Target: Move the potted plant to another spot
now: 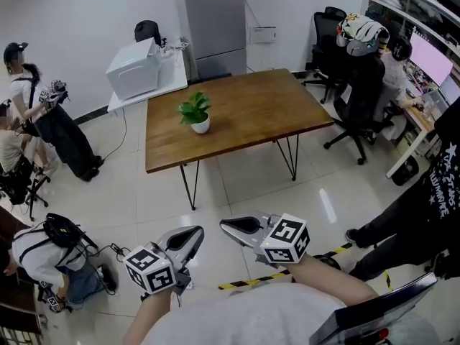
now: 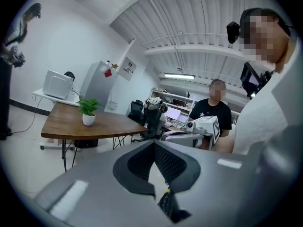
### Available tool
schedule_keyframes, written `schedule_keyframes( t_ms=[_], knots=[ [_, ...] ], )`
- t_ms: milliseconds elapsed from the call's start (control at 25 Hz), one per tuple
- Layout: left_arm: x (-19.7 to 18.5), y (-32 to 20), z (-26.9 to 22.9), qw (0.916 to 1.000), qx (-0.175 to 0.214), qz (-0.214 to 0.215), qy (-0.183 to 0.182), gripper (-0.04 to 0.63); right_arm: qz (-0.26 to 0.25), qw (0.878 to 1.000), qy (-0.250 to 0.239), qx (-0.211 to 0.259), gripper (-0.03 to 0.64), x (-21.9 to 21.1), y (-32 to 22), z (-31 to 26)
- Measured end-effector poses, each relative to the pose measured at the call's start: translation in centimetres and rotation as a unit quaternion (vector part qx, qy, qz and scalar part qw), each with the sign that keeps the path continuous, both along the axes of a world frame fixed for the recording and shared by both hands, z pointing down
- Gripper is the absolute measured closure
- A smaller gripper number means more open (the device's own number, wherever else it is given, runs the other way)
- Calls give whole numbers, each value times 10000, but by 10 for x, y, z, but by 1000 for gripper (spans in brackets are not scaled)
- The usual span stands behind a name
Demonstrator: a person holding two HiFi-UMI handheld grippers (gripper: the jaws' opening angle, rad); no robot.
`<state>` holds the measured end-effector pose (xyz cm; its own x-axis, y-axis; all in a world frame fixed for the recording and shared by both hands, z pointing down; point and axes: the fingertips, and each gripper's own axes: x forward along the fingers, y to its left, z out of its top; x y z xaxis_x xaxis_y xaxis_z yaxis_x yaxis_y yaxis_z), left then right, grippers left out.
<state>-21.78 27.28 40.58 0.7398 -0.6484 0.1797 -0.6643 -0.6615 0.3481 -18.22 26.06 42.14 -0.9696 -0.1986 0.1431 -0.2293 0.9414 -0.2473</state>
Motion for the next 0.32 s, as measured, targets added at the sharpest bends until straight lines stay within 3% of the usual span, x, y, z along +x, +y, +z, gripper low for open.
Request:
schedule_keyframes(
  t_ms=[320],
  knots=[
    [-10, 2, -1, 10000, 3, -5, -30, 609, -33, 10000, 32, 37, 613, -11, 1, -1]
  ],
)
